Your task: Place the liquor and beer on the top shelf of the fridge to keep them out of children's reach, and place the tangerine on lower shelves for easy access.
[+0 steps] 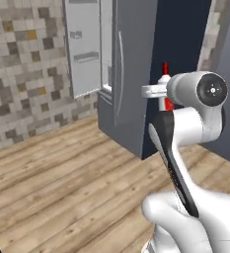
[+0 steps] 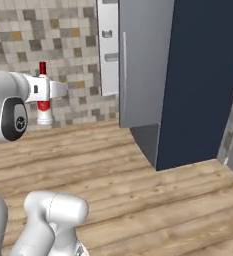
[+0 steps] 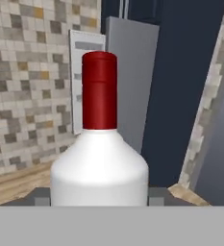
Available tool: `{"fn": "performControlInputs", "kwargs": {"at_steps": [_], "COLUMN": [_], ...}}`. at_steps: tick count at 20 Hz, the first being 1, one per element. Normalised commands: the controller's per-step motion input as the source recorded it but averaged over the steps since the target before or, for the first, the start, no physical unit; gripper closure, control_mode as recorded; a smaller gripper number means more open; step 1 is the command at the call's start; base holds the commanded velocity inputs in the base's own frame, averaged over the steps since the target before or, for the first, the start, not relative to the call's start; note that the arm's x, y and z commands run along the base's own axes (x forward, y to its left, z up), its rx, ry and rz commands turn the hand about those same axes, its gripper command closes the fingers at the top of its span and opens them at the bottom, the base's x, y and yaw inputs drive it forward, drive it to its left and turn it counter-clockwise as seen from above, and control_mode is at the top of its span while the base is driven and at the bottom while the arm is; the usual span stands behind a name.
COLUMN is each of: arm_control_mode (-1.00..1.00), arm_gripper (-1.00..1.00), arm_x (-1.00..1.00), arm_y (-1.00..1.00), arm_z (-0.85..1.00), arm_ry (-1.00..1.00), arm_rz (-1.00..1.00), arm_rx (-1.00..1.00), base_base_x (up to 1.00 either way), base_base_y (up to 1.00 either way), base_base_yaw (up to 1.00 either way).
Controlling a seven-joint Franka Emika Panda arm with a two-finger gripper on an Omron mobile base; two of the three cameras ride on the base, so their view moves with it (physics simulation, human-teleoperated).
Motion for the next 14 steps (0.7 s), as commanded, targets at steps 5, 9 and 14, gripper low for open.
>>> {"fn": "performControlInputs", "kwargs": {"at_steps": [5, 9, 14], "arm_control_mode": [1.0, 1.0, 1.0], "arm_gripper": [1.0, 1.0, 1.0], "arm_x": [0.0, 0.0, 0.0], "arm_y": [0.0, 0.0, 0.0], "arm_z": [0.0, 0.0, 0.0], "arm_ry": [0.0, 0.0, 0.0], "arm_rz": [0.0, 0.0, 0.0], "arm_rx": [0.0, 0.0, 0.0], "base_base_x": [1.0, 1.0, 0.98], "base_base_y": [0.39, 0.37, 0.14], "base_base_yaw": [0.51, 0.47, 0.21]}}
